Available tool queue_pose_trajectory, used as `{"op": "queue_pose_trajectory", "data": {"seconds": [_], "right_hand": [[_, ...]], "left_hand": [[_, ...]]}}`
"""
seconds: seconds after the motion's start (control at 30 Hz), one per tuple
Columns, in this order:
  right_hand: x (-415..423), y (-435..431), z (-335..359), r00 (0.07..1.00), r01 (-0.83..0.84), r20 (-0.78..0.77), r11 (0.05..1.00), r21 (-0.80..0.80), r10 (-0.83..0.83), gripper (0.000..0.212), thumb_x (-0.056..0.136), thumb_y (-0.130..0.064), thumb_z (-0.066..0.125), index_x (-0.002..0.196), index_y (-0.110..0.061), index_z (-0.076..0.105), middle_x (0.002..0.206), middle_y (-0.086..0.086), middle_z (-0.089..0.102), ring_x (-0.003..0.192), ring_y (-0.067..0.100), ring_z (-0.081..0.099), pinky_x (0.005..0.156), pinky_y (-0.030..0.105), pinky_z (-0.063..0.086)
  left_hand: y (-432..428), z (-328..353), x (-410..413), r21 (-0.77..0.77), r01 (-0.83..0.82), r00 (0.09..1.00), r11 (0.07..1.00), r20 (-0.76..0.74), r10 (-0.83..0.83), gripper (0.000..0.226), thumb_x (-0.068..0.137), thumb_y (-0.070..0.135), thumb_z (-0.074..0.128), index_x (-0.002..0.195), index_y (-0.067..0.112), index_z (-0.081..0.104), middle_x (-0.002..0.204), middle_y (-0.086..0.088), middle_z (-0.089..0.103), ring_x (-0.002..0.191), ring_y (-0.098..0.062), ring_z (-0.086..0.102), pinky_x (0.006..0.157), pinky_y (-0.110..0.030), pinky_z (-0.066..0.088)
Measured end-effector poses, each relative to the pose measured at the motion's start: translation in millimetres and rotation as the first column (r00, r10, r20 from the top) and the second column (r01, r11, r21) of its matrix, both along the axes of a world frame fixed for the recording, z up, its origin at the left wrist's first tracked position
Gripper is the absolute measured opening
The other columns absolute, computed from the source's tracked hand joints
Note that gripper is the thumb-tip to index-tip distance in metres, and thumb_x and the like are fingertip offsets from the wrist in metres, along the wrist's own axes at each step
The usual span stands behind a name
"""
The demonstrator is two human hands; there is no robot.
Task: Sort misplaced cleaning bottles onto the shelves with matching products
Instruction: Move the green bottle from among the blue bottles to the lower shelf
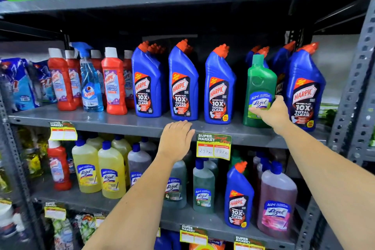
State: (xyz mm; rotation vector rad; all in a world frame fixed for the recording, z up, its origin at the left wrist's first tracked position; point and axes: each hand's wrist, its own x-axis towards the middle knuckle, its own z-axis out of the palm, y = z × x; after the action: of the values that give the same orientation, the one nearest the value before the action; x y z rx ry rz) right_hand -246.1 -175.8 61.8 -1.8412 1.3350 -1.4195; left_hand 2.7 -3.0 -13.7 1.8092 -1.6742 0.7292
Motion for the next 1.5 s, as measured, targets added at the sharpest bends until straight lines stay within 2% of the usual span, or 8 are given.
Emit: {"op": "queue_pose_trajectory", "data": {"seconds": [0.37, 0.47, 0.6, 0.9, 1.03, 1.17, 1.37, 1.5], "right_hand": [[-13, 42, -28, 0.987, -0.045, 0.139, 0.963, -0.264, 0.084, 0.08, 0.064, -0.033, 0.086, 0.127, -0.019, 0.039, 0.105, -0.01, 0.062, 0.099, 0.022, 0.063, 0.086, 0.034, 0.046], [-23, 77, -42, 0.94, -0.126, 0.26, 0.933, -0.337, 0.221, 0.073, 0.063, -0.035, 0.085, 0.122, -0.04, 0.043, 0.103, -0.03, 0.059, 0.096, 0.004, 0.062, 0.089, 0.027, 0.046], [-35, 118, -79, 0.838, -0.248, 0.384, 0.898, -0.363, 0.387, 0.07, 0.063, -0.032, 0.086, 0.115, -0.049, 0.044, 0.116, -0.014, 0.068, 0.109, 0.013, 0.066, 0.096, 0.033, 0.05], [13, 144, -244, 0.869, -0.455, 0.255, 0.887, 0.079, 0.423, 0.068, 0.065, -0.007, 0.088, 0.112, -0.039, 0.051, 0.106, -0.01, 0.073, 0.099, 0.012, 0.07, 0.093, 0.036, 0.054], [54, 133, -293, 0.888, -0.452, 0.192, 0.869, 0.202, 0.417, 0.066, 0.066, -0.009, 0.087, 0.116, -0.031, 0.05, 0.111, -0.006, 0.071, 0.103, 0.006, 0.067, 0.093, 0.023, 0.049], [86, 114, -325, 0.917, -0.398, 0.107, 0.865, 0.306, 0.384, 0.064, 0.065, -0.01, 0.088, 0.112, -0.028, 0.048, 0.105, -0.006, 0.07, 0.098, 0.006, 0.068, 0.088, 0.025, 0.051], [100, 103, -349, 0.944, -0.324, 0.047, 0.888, 0.326, 0.327, 0.067, 0.07, -0.015, 0.086, 0.119, -0.028, 0.044, 0.103, -0.02, 0.064, 0.09, -0.02, 0.059, 0.075, 0.0, 0.042], [105, 110, -361, 0.949, -0.314, 0.057, 0.907, 0.279, 0.31, 0.06, 0.074, -0.014, 0.082, 0.119, -0.033, 0.047, 0.108, -0.009, 0.063, 0.1, -0.004, 0.063, 0.084, 0.011, 0.048]], "left_hand": [[-4, -11, -6, -0.124, -0.014, 0.997, 0.992, -0.081, 0.004, 0.033, 0.1, 0.024, 0.043, 0.123, 0.005, 0.057, 0.124, -0.014, 0.063, 0.118, -0.032, 0.054, 0.105, -0.045, 0.032], [0, -38, -16, -0.218, 0.0, 0.984, 0.976, -0.175, -0.039, 0.041, 0.099, 0.024, 0.038, 0.137, 0.007, 0.043, 0.145, -0.011, 0.045, 0.14, -0.029, 0.031, 0.117, -0.046, 0.015], [20, -107, -22, -0.186, -0.029, 0.98, 0.982, -0.198, -0.009, 0.053, 0.099, 0.03, 0.037, 0.147, 0.011, 0.026, 0.159, -0.01, 0.017, 0.147, -0.023, 0.005, 0.119, -0.044, 0.001], [56, -274, 10, 0.464, 0.051, 0.997, 0.884, -0.081, -0.015, 0.044, 0.101, 0.035, 0.039, 0.139, 0.014, 0.046, 0.152, -0.003, 0.038, 0.144, -0.016, 0.016, 0.118, -0.043, 0.013], [47, -298, 26, 0.707, 0.081, 0.997, 0.703, -0.072, -0.043, 0.054, 0.102, 0.042, 0.023, 0.15, 0.017, 0.019, 0.161, -0.002, 0.008, 0.147, -0.016, 0.001, 0.12, -0.04, 0.002], [36, -312, 37, 0.73, 0.107, 0.994, 0.675, -0.087, -0.063, 0.06, 0.101, 0.049, 0.021, 0.152, 0.019, 0.01, 0.162, 0.0, 0.0, 0.147, -0.017, -0.006, 0.119, -0.044, -0.004], [38, -325, 42, 0.625, 0.18, 0.983, 0.759, -0.127, -0.129, 0.06, 0.099, 0.047, 0.033, 0.15, 0.017, 0.021, 0.159, -0.004, 0.015, 0.147, -0.023, 0.01, 0.116, -0.052, -0.001], [39, -328, 44, 0.601, 0.193, 0.981, 0.775, -0.131, -0.143, 0.059, 0.099, 0.045, 0.033, 0.15, 0.016, 0.022, 0.159, -0.005, 0.018, 0.146, -0.023, 0.012, 0.116, -0.05, 0.0]]}}
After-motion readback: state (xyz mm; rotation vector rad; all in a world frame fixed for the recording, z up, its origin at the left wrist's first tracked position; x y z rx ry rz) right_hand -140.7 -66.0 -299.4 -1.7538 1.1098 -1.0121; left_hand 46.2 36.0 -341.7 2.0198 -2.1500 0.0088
